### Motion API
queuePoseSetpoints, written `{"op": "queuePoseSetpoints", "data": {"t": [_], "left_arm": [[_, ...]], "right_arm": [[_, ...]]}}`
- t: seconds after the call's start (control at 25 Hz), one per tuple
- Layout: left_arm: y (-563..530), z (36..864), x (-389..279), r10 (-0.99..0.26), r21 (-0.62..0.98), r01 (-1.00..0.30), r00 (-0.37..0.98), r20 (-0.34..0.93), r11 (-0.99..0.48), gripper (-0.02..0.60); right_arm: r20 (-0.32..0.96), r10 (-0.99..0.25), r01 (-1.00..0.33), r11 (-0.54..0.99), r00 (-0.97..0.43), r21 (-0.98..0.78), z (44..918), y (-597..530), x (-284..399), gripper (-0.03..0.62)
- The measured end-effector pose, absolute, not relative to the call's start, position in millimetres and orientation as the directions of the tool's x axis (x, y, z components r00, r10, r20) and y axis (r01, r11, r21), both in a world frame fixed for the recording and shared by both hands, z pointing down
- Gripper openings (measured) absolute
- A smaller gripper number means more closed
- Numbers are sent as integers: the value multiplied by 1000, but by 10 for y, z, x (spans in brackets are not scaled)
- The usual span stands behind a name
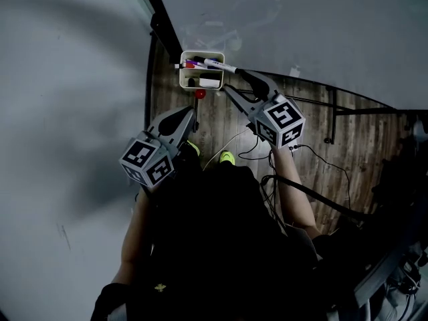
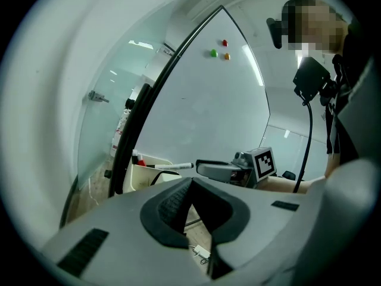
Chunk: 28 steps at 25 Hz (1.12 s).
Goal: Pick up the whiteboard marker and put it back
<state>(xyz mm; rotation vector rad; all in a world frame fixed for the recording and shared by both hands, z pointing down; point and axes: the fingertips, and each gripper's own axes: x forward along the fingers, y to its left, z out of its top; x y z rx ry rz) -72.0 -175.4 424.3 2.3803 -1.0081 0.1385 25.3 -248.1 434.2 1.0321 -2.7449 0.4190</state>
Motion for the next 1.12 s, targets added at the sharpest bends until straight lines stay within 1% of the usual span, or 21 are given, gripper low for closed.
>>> {"op": "queuePoseSetpoints", "data": {"t": [0.08,0.12,0.16,1.12], "left_arm": [[-1741,4256,-763,-638,445,-696,709,300,-563,32],[-1733,4263,-783,-639,446,-697,707,302,-561,32],[-1724,4271,-802,-640,446,-699,706,305,-559,32],[-1604,4369,-1068,-659,470,-719,680,321,-512,32]], "right_arm": [[271,-621,-674,712,-736,-200,4372,-2523,264,219],[277,-623,-678,707,-731,-199,4389,-2544,265,259],[281,-625,-681,705,-729,-199,4403,-2562,262,271],[301,-632,-700,652,-714,-291,4673,-2805,153,267]]}}
